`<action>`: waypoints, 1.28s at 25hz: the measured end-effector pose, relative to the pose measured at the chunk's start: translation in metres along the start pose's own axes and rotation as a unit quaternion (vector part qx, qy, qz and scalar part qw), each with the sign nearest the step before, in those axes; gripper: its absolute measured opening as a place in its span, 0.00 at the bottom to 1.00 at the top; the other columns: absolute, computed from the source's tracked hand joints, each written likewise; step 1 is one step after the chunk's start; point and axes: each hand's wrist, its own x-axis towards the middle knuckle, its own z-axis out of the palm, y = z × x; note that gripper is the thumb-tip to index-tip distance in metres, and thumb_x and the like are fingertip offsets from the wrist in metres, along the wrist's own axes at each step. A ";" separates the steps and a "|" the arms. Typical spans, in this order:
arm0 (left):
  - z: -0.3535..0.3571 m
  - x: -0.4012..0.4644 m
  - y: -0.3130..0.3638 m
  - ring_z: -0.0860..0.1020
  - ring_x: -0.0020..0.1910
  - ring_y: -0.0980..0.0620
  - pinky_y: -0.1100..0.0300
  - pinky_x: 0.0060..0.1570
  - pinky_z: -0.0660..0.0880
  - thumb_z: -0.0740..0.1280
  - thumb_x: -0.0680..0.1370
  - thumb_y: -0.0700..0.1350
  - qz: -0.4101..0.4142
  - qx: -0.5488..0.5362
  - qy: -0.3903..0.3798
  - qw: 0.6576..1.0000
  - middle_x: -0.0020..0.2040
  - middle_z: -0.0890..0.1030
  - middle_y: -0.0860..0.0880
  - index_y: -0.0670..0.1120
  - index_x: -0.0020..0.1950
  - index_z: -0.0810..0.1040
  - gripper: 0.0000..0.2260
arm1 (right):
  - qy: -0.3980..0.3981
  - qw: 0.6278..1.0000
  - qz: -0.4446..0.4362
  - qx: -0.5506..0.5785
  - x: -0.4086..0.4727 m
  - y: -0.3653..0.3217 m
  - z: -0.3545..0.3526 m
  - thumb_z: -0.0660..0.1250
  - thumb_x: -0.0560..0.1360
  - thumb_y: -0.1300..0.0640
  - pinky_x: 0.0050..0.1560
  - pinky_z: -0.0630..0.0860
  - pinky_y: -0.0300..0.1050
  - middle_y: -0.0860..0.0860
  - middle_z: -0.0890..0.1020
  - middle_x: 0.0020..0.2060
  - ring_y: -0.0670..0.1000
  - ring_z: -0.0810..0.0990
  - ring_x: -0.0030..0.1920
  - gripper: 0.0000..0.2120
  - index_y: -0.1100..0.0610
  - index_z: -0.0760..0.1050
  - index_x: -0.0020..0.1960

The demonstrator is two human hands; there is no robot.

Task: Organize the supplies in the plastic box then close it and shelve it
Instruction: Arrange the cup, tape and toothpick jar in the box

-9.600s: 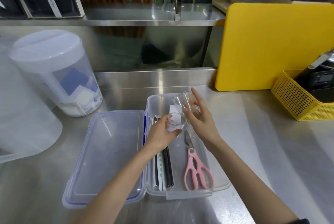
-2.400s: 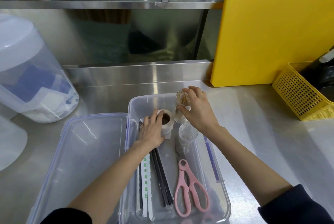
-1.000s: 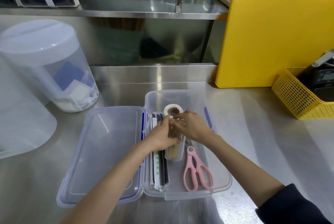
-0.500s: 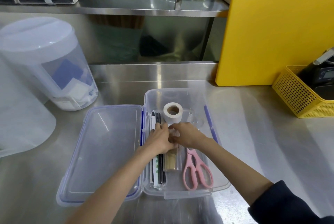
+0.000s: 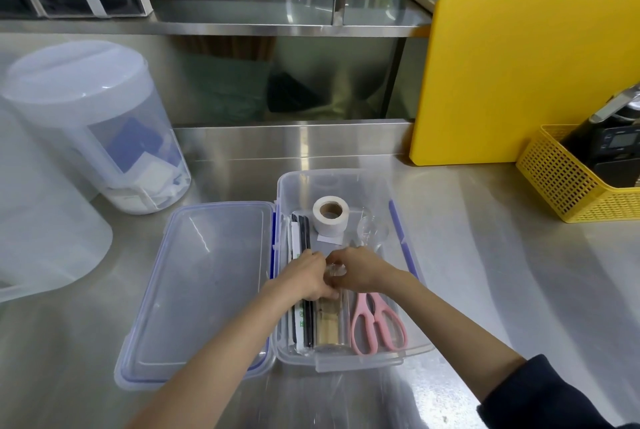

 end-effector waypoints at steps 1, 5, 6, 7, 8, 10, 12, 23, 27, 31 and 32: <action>0.000 -0.001 -0.001 0.73 0.59 0.44 0.56 0.53 0.70 0.69 0.72 0.50 -0.002 0.001 -0.002 1.000 0.63 0.69 0.42 0.39 0.62 0.68 0.24 | 0.001 1.000 -0.002 0.003 -0.001 -0.001 0.000 0.63 0.75 0.54 0.60 0.74 0.51 0.58 0.80 0.59 0.58 0.77 0.59 0.18 0.59 0.73 0.62; 0.002 -0.006 -0.001 0.74 0.58 0.44 0.57 0.49 0.69 0.68 0.73 0.50 0.003 0.009 -0.011 1.000 0.61 0.71 0.41 0.39 0.61 0.70 0.22 | -0.007 1.000 -0.008 0.001 -0.008 -0.004 0.003 0.63 0.75 0.55 0.62 0.73 0.52 0.58 0.78 0.62 0.58 0.75 0.61 0.20 0.58 0.70 0.66; 0.002 -0.007 -0.001 0.75 0.57 0.44 0.58 0.48 0.69 0.68 0.73 0.49 0.006 0.011 -0.012 1.000 0.61 0.72 0.41 0.39 0.60 0.70 0.21 | -0.010 1.000 -0.010 0.000 -0.010 -0.005 0.002 0.63 0.75 0.55 0.63 0.72 0.52 0.58 0.77 0.62 0.58 0.75 0.62 0.21 0.58 0.69 0.67; 0.001 -0.008 0.000 0.75 0.57 0.44 0.58 0.47 0.68 0.67 0.74 0.49 0.008 0.013 -0.012 1.000 0.61 0.73 0.41 0.39 0.60 0.70 0.20 | -0.010 1.000 -0.013 0.001 -0.012 -0.006 0.002 0.63 0.75 0.55 0.64 0.72 0.52 0.58 0.77 0.63 0.58 0.74 0.63 0.22 0.58 0.68 0.68; 0.001 -0.009 0.000 0.75 0.57 0.44 0.59 0.47 0.68 0.67 0.74 0.48 0.011 0.014 -0.010 1.000 0.61 0.73 0.41 0.39 0.60 0.70 0.19 | -0.008 1.000 -0.017 0.002 -0.015 -0.006 0.001 0.63 0.76 0.55 0.64 0.71 0.51 0.58 0.76 0.64 0.59 0.74 0.63 0.22 0.58 0.67 0.68; 0.001 -0.011 0.000 0.75 0.57 0.45 0.59 0.47 0.68 0.66 0.74 0.47 0.018 0.013 -0.007 1.000 0.60 0.74 0.41 0.39 0.61 0.70 0.19 | -0.004 1.000 -0.023 0.005 -0.019 -0.005 0.000 0.62 0.76 0.54 0.65 0.70 0.51 0.59 0.75 0.65 0.59 0.73 0.64 0.22 0.60 0.66 0.68; 0.001 -0.012 0.000 0.74 0.53 0.46 0.59 0.47 0.68 0.66 0.75 0.47 0.026 0.013 -0.005 1.000 0.60 0.74 0.42 0.40 0.62 0.69 0.19 | -0.001 1.000 -0.022 0.012 -0.023 -0.004 0.000 0.62 0.77 0.53 0.65 0.69 0.50 0.58 0.75 0.65 0.58 0.73 0.64 0.22 0.59 0.66 0.69; 0.004 -0.007 -0.003 0.74 0.58 0.47 0.55 0.56 0.71 0.65 0.75 0.49 0.058 -0.012 0.048 0.997 0.61 0.75 0.44 0.43 0.63 0.70 0.19 | 0.222 0.960 0.093 -0.140 -0.004 0.027 -0.022 0.61 0.77 0.57 0.64 0.68 0.49 0.58 0.73 0.63 0.58 0.71 0.64 0.19 0.61 0.66 0.66; 0.005 -0.003 -0.006 0.74 0.59 0.47 0.55 0.57 0.71 0.66 0.75 0.49 0.052 -0.019 0.046 0.997 0.62 0.75 0.45 0.43 0.64 0.70 0.20 | 0.201 0.951 0.098 -0.215 0.006 0.029 -0.016 0.60 0.76 0.62 0.65 0.66 0.48 0.57 0.78 0.58 0.57 0.75 0.60 0.13 0.61 0.71 0.60; 0.006 -0.002 -0.006 0.74 0.58 0.47 0.55 0.56 0.71 0.66 0.75 0.49 0.052 -0.019 0.047 0.997 0.61 0.75 0.45 0.43 0.64 0.70 0.20 | 0.191 0.948 0.096 -0.238 0.007 0.030 -0.013 0.60 0.76 0.64 0.64 0.66 0.47 0.56 0.82 0.52 0.55 0.79 0.54 0.09 0.60 0.75 0.55; 0.006 -0.002 -0.006 0.75 0.58 0.48 0.55 0.55 0.71 0.66 0.75 0.49 0.051 -0.019 0.048 0.997 0.61 0.75 0.45 0.44 0.64 0.70 0.20 | 0.198 0.948 0.094 -0.232 0.007 0.030 -0.013 0.60 0.76 0.64 0.64 0.67 0.47 0.56 0.82 0.51 0.55 0.79 0.53 0.09 0.60 0.75 0.54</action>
